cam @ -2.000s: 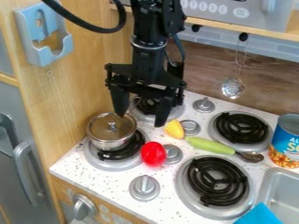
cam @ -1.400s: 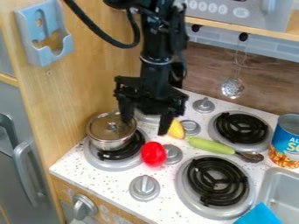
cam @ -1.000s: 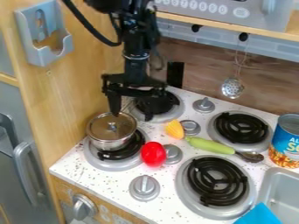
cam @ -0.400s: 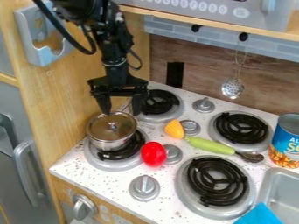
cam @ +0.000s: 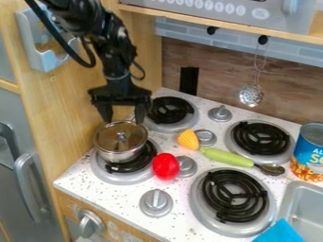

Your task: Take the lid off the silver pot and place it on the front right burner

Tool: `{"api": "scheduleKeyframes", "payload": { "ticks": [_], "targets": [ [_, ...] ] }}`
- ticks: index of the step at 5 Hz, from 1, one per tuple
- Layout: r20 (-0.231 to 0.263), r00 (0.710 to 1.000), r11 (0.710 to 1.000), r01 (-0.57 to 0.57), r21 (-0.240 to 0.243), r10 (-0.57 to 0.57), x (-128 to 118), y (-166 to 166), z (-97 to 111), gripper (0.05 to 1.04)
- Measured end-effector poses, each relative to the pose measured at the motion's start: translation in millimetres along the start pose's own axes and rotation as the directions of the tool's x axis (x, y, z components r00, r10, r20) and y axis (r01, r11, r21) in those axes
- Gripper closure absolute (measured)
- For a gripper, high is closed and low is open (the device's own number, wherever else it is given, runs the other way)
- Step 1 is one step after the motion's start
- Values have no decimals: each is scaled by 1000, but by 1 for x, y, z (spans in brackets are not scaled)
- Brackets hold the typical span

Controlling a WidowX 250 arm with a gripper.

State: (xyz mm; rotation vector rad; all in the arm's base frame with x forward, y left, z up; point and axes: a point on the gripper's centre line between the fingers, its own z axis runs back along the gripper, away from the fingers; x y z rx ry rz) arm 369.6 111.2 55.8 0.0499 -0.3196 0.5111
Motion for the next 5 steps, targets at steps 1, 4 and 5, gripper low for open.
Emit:
{"api": "scheduleKeyframes", "payload": {
  "ticks": [1,4,5],
  "targets": [
    [-14,1000,999,-15,32,16,3,3,-9,82],
    [-47,999,995,-14,95,19,0,8,-26,82],
    [-56,998,995,-11,95,17,-1,7,-30,82]
  ]
}}
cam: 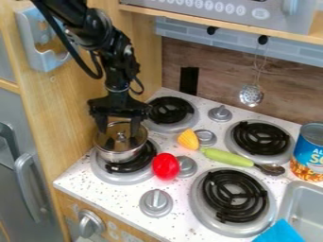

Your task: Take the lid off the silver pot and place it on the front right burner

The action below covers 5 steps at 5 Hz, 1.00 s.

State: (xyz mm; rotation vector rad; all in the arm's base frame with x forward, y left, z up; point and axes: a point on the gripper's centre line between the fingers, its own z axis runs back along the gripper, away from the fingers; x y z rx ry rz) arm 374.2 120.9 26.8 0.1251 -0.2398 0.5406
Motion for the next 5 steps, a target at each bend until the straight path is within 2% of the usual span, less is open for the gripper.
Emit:
{"api": "scheduleKeyframes", "payload": {
  "ticks": [1,3,4,5],
  "targets": [
    [-4,1000,1000,2,1,-2,-1,0,-2,122],
    [-13,1000,1000,13,0,-13,0,2,-5,690],
    [-19,1000,1000,13,1,-13,-1,2,-5,769],
    [-26,999,1000,24,-17,-24,-3,1,-3,769]
  ]
}}
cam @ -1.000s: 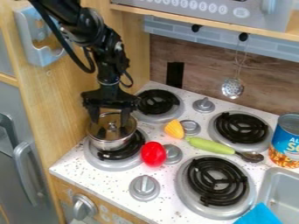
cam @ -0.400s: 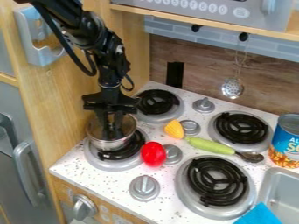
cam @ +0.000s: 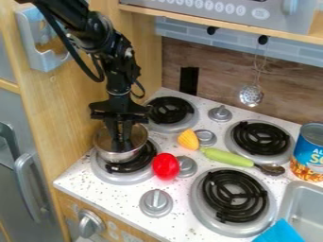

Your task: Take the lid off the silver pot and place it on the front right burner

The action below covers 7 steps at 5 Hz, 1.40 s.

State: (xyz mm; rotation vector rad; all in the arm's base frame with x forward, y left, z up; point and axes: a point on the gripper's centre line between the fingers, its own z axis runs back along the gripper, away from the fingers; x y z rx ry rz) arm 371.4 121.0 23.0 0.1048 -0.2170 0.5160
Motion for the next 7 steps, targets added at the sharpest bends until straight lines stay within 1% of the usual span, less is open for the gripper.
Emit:
{"api": "scheduleKeyframes", "payload": {
  "ticks": [1,2,3,4,5,6,7],
  "targets": [
    [55,998,1000,-4,-15,5,-4,2,36,769],
    [112,994,996,19,-83,-10,-9,-10,74,769],
    [113,990,990,91,-110,-78,-20,-45,79,769],
    [48,981,973,194,-127,-189,-53,-97,67,769],
    [30,966,958,258,-125,-256,-66,-131,63,769],
    [16,944,935,329,-134,-330,-89,-156,66,769],
    [-33,922,918,380,-116,-386,-115,-154,57,769]
  ]
}}
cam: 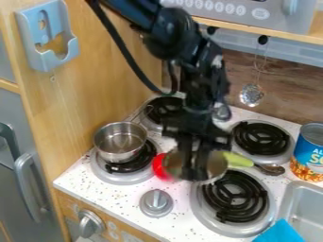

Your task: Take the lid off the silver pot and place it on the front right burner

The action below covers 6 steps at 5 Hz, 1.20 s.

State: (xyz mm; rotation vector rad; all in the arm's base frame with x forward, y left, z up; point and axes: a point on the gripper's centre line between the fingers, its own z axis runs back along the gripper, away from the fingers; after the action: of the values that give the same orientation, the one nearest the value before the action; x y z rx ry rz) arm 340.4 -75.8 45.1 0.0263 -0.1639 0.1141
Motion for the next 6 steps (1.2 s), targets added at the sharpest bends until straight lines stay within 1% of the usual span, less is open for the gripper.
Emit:
{"api": "scheduleKeyframes", "payload": {
  "ticks": [2,3,4,6],
  "targets": [
    [11,997,997,78,28,-78,-10,-21,-4,769],
    [-23,994,993,104,53,-103,-9,-29,-23,769],
    [-26,992,991,124,56,-123,-4,-42,-30,769],
    [-21,992,988,129,83,-127,5,-49,-43,769]
  ]
}}
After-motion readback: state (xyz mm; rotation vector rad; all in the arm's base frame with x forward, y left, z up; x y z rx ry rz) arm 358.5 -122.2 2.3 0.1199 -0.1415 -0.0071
